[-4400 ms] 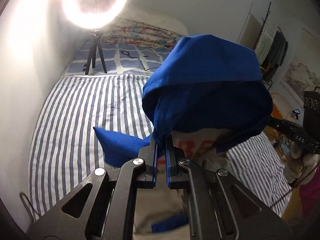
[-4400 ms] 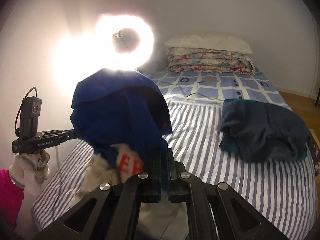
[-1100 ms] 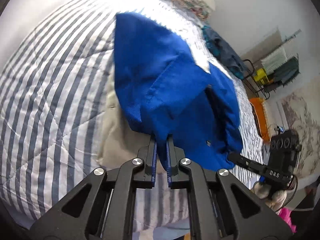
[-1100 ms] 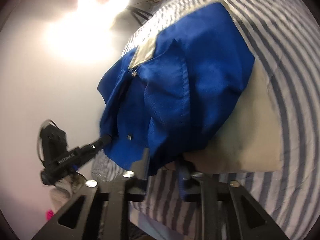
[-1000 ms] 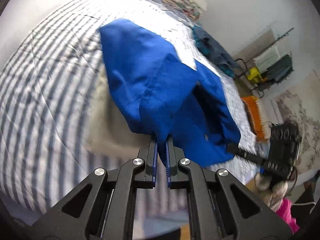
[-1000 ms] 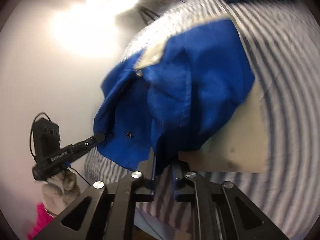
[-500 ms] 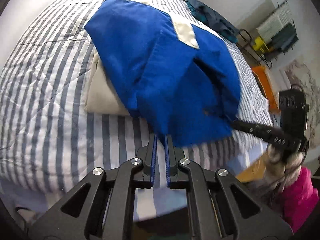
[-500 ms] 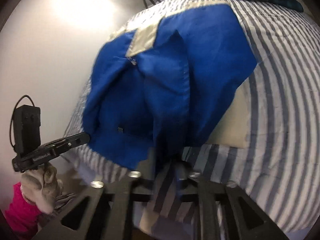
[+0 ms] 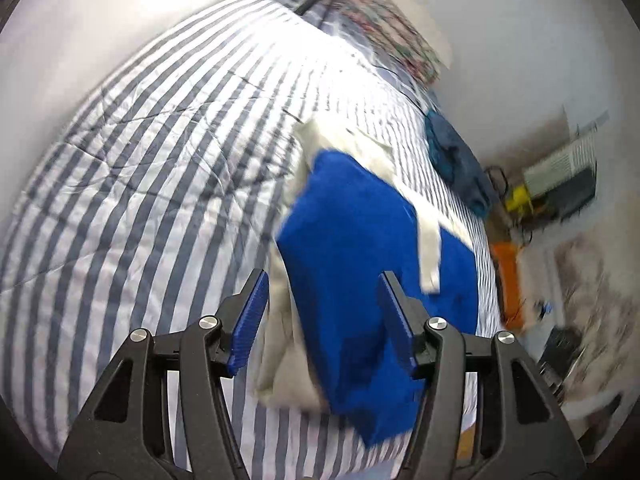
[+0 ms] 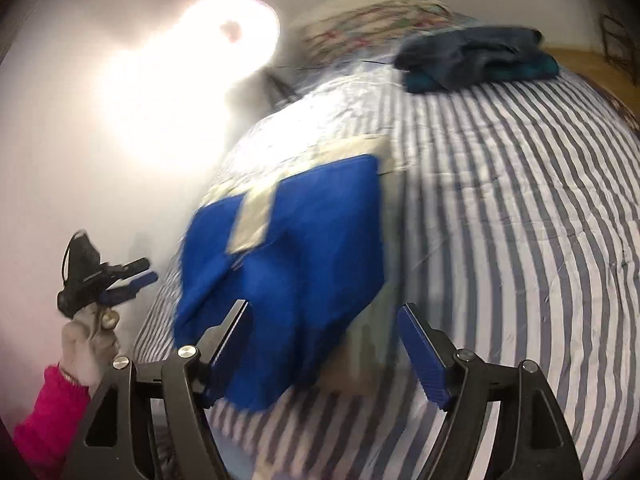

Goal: Fold large clothes

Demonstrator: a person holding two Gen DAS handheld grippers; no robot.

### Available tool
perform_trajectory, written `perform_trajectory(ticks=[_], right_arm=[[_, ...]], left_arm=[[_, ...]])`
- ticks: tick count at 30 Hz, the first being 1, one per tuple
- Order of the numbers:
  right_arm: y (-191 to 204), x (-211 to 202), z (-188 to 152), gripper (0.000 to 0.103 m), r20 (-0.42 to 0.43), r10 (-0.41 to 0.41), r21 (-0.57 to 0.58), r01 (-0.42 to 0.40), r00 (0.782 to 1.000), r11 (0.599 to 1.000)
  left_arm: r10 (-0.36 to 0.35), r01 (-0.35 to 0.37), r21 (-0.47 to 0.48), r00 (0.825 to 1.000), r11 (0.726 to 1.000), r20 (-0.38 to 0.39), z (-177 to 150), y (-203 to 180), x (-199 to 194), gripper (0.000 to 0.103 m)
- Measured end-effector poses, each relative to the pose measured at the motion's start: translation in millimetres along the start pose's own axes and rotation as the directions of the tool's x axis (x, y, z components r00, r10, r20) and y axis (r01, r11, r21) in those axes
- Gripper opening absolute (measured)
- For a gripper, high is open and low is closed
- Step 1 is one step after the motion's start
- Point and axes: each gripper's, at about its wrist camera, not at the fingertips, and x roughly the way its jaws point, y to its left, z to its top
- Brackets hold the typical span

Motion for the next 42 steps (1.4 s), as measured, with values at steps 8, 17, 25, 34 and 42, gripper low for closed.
perform_trajectory(ticks=[8,17,25,34,42], right_arm=[[-13.0,66.7,15.3,0.042,-0.073,0.065,0.084,-0.059,0.995,0.995],[1.4,55.1,11.3,0.004,-0.115,0.095,0.058,-0.089,0.989,0.994],[-0.1,76.4,0.2,0.012,-0.185,-0.042,-0.042,0.034,0.982,0.999],[53.1,14.3,40.5,0.042,0.067,-0.125,-0.292,0.139,0.990,0.946],[87.9,81.6,87.4,0.049,0.117,-0.134,-0.381,0.169,0.984,0.909]], left_arm=[[-0.018,0.018,0.001,0.997,1.000,-0.081,18.3,8.3,48.3,0.016],[0.013,-0.008,0.080,0.997,0.997,-0.072,12.0,-6.5,31.9,0.004],[0.205,-0.183,0.200,0.974,0.962,-0.093,-6.6,-8.8,73.1,0.006],[0.211,-0.249,0.286,0.965,0.925,0.156,20.1,-57.8,7.8,0.017],[0.234,-0.301,0.403,0.950,0.864,0.207,47.3,-108.5,64.7,0.018]])
